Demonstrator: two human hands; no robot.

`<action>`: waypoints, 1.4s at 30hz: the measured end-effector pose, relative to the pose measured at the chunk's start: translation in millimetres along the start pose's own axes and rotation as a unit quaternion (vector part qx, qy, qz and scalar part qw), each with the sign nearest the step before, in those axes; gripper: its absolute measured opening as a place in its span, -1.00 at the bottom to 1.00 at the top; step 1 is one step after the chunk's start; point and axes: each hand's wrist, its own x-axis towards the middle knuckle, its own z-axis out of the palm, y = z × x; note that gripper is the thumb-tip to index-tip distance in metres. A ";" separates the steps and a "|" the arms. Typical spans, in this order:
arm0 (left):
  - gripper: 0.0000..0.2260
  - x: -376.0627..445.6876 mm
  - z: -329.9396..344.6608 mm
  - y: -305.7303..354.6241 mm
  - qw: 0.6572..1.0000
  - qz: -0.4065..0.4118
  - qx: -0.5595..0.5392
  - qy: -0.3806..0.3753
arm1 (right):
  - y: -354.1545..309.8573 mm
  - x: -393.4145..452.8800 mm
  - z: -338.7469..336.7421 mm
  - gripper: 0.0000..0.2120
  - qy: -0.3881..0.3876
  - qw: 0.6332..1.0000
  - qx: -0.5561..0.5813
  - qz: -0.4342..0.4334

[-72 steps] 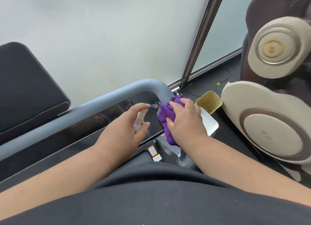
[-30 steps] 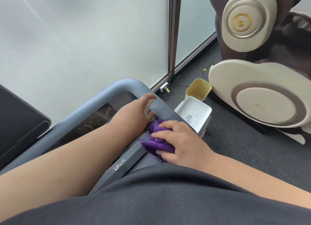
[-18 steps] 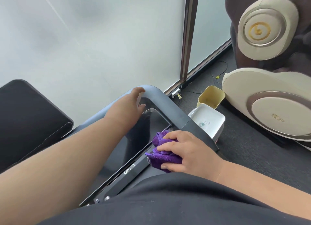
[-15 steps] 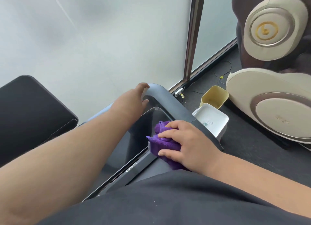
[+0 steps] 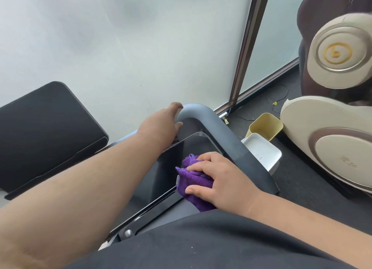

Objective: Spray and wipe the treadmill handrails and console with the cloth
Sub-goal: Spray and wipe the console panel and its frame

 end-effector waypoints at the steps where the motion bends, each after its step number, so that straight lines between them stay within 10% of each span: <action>1: -0.62 -2.5 -1.7 -2.0 1.000 0.002 -0.001 0.003 | -0.1 -2.6 -0.8 -0.54 -0.001 1.000 0.004 0.000; 14: -0.63 4.3 29.2 75.2 0.988 0.150 0.014 -0.040 | 10.6 -49.9 -24.6 -0.53 0.038 0.998 0.008 0.044; 34: -0.60 9.0 -14.4 -3.8 0.997 -0.013 0.058 -0.055 | 1.5 -34.9 -5.2 -0.53 0.043 0.999 0.017 -0.006; 42: -0.60 -66.6 10.7 -6.3 0.999 0.021 -0.040 0.007 | 10.9 -44.5 -24.1 -0.53 0.257 0.959 0.064 0.099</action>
